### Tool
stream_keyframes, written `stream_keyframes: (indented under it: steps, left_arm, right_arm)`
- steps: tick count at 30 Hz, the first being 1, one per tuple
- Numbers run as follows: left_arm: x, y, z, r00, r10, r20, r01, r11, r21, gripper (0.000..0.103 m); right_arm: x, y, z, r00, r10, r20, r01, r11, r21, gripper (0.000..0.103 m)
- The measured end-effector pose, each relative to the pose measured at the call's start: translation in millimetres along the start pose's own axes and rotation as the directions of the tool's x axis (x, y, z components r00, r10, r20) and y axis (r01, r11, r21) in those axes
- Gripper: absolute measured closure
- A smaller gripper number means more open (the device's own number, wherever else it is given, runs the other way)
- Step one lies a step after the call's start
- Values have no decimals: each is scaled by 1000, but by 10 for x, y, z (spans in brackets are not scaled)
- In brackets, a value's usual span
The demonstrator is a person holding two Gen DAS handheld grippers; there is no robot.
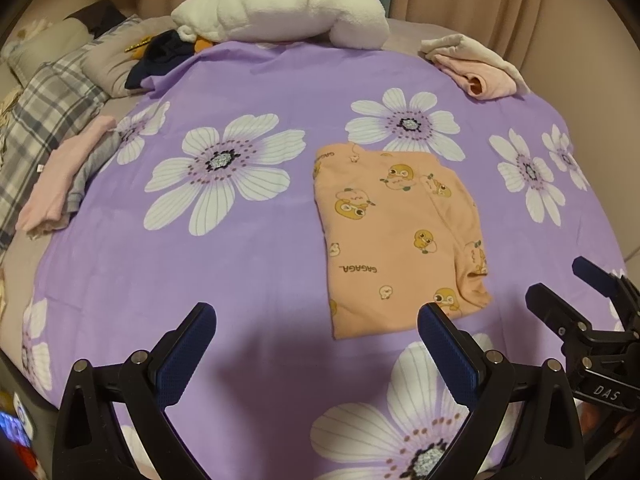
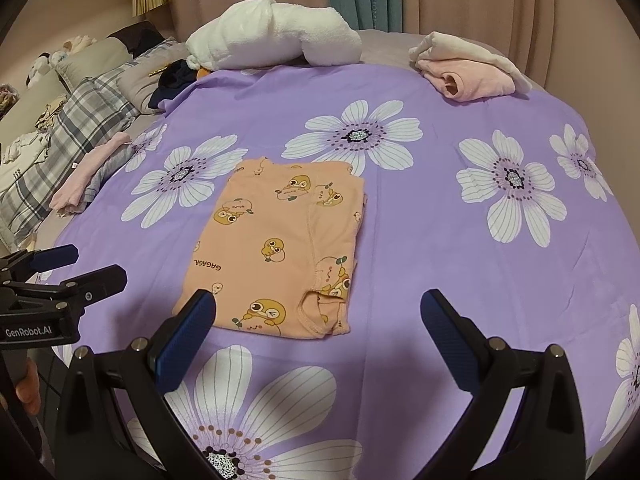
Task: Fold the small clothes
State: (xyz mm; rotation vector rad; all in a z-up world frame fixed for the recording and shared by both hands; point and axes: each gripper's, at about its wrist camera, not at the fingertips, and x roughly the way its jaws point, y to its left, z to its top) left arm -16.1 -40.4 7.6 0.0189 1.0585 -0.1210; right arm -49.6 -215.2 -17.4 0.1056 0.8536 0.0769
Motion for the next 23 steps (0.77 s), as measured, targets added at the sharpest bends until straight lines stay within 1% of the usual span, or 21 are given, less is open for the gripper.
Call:
stream_keyframes:
  steps: [23]
  left_arm:
    - [-22,-16,-3,1000,6,6,-6,1000,6,3]
  right_arm:
    - [-23,15,6,1000,7,0,-7,1000,-1,0]
